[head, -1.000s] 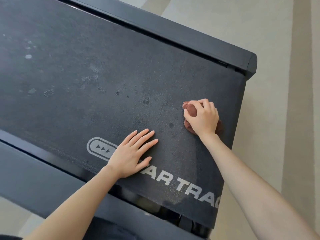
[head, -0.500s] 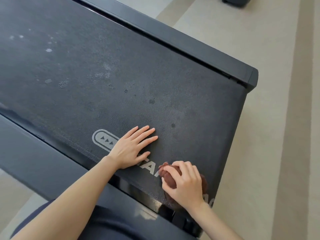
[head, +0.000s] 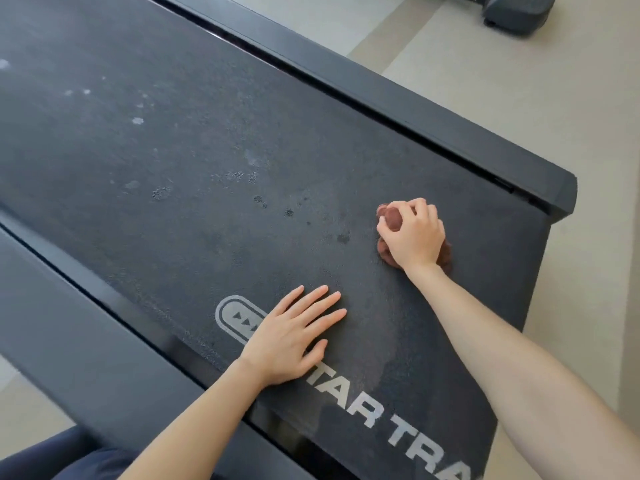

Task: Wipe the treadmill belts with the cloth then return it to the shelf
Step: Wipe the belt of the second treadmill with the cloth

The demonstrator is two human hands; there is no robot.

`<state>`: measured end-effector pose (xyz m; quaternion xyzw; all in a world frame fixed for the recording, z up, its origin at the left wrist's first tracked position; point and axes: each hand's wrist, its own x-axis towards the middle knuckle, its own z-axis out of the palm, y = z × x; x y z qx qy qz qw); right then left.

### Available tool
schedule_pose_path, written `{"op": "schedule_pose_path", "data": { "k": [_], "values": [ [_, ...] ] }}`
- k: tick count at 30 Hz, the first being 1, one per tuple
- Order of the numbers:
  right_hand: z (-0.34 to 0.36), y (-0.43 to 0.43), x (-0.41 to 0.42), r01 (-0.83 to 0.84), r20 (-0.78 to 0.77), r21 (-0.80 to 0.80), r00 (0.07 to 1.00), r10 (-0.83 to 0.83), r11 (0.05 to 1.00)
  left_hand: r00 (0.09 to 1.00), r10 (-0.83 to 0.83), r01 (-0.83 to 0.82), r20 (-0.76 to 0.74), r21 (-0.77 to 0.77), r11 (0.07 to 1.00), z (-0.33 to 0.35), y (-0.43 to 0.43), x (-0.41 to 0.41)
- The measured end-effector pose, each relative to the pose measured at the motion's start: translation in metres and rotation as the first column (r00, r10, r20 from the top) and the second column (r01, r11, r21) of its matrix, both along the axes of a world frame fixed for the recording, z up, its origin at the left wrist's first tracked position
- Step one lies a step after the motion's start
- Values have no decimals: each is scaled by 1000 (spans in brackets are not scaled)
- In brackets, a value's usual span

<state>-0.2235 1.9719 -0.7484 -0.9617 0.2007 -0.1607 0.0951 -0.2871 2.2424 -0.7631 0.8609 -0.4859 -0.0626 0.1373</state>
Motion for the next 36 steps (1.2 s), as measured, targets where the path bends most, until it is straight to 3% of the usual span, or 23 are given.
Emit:
{"op": "schedule_pose_path", "data": {
  "k": [5, 10, 15, 19, 25, 32, 36],
  "values": [
    [8, 20, -17, -8, -61, 20, 998, 9, 1000, 999, 48, -48, 11, 27, 998, 12, 2, -4],
    [7, 74, -91, -237, -38, 25, 970, 238, 971, 894, 447, -448, -22, -62, 892, 17, 12, 6],
    [-4, 111, -143, -496, 22, -15, 868, 496, 868, 847, 531, -531, -1, 33, 847, 9, 35, 18],
    [-6, 98, -92, -416, 107, -30, 903, 417, 909, 840, 543, -543, 1, 9, 840, 4, 33, 18],
    [-5, 73, 15, -240, 54, -29, 969, 241, 970, 834, 551, -551, -19, -62, 832, 2, 33, 19],
    [0, 56, 108, -274, 17, -14, 962, 274, 962, 835, 550, -547, 18, -92, 832, -5, 31, 19],
    [1, 61, 118, -242, -5, -32, 970, 242, 970, 834, 551, -548, 32, -69, 834, -6, 31, 21]
  ]
}}
